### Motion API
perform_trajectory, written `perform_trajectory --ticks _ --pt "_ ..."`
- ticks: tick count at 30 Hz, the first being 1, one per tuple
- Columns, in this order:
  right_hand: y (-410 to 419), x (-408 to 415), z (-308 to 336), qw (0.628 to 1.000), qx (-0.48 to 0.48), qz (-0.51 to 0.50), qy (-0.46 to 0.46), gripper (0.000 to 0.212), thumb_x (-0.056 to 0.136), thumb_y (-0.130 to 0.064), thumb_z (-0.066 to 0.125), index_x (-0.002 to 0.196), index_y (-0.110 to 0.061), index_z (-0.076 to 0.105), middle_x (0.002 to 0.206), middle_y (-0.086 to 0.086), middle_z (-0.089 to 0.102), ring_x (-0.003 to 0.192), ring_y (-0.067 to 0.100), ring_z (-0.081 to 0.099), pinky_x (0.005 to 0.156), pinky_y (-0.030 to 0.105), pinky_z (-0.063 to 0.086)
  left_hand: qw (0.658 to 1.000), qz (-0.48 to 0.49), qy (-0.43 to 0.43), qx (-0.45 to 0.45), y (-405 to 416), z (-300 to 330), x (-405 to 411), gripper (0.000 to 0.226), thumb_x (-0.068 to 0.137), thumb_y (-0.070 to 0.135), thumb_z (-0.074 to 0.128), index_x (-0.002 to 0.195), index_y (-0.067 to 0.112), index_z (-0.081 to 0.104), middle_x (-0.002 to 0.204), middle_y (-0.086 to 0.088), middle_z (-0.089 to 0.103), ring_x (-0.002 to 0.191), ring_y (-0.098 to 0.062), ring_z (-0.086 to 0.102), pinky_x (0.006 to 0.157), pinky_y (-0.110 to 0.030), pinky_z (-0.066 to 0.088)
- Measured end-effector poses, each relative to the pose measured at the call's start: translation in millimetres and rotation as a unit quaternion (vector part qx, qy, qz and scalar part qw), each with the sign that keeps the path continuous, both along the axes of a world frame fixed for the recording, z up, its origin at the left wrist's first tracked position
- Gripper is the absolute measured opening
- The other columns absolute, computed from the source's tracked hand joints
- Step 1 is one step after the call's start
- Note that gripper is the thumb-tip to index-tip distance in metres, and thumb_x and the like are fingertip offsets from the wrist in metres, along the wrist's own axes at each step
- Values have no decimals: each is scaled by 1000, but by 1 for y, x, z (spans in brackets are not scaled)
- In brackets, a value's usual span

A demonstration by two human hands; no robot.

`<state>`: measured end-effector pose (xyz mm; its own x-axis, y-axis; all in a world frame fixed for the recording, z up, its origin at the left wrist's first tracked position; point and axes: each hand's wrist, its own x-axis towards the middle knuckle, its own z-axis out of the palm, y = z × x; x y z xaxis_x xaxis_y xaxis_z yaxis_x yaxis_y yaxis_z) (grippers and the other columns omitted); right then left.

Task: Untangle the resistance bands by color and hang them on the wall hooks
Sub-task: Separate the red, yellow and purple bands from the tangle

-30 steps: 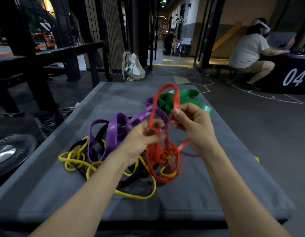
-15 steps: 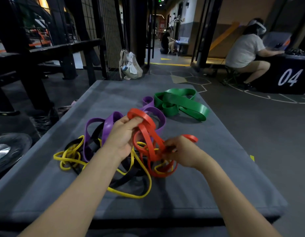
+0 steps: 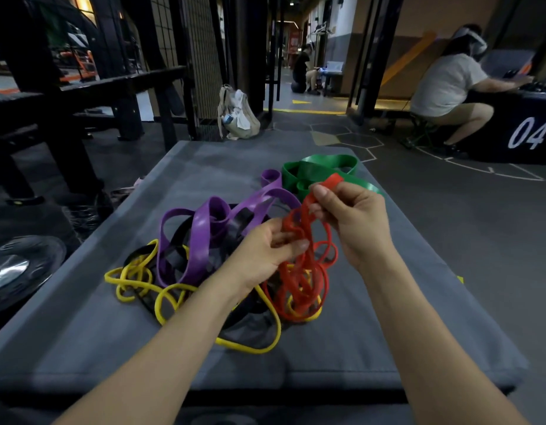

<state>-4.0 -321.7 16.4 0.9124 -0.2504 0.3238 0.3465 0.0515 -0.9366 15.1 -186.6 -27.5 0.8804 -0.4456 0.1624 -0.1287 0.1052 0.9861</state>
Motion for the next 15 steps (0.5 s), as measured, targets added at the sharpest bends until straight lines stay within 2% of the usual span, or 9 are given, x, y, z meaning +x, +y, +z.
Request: perform_trajectory --ticks 2,4,6,8,10,12,15 --pt "0 0 0 999 29 10 10 24 85 -2 59 88 22 57 51 -3 61 47 3 55 56 15 50 998 55 -30 12 -1 0 2 23 82 -3 63 88 19 59 83 6 66 70 5 61 72 -15 49" --pt "-4 0 -6 999 26 33 31 14 87 -3 57 82 8 63 53 -2 61 48 3 55 56 15 50 995 95 -35 -6 0 2 5 22 81 -4 64 87 17 61 81 4 67 72 -1 63 75 -20 51" --pt "-7 -6 -12 994 -61 61 62 10 87 -3 58 80 -5 65 59 -3 62 50 1 55 55 14 48 990 116 1 -76 4 6 8 21 81 -4 63 88 16 63 80 2 69 74 -10 65 77 -27 53" --pt "-8 -11 -22 969 -206 92 101 9 85 1 60 88 -5 66 67 -3 64 53 -4 54 57 12 48 981 107 40 -159 8 14 10 19 78 -2 62 85 15 61 71 4 70 65 -8 65 67 -24 55" --pt "-6 -12 -30 942 -306 93 103 16 83 6 61 94 -5 67 76 5 68 62 -3 56 65 17 52 976 88 48 -193 12 20 9 15 73 3 63 84 14 60 67 4 70 59 -6 65 58 -21 56" --pt "-4 -11 -32 930 -354 57 85 20 81 4 63 85 -15 66 79 7 68 68 5 57 74 29 52 972 69 58 -215 13 25 5 11 77 3 59 86 11 60 66 3 70 58 -6 66 56 -20 55" --pt "0 -11 -27 918 -391 9 60 14 80 -3 67 79 -18 65 75 1 66 62 5 53 69 22 47 966 70 75 -238 14 30 1 7 84 4 55 87 10 59 65 1 69 56 -8 65 52 -20 55"
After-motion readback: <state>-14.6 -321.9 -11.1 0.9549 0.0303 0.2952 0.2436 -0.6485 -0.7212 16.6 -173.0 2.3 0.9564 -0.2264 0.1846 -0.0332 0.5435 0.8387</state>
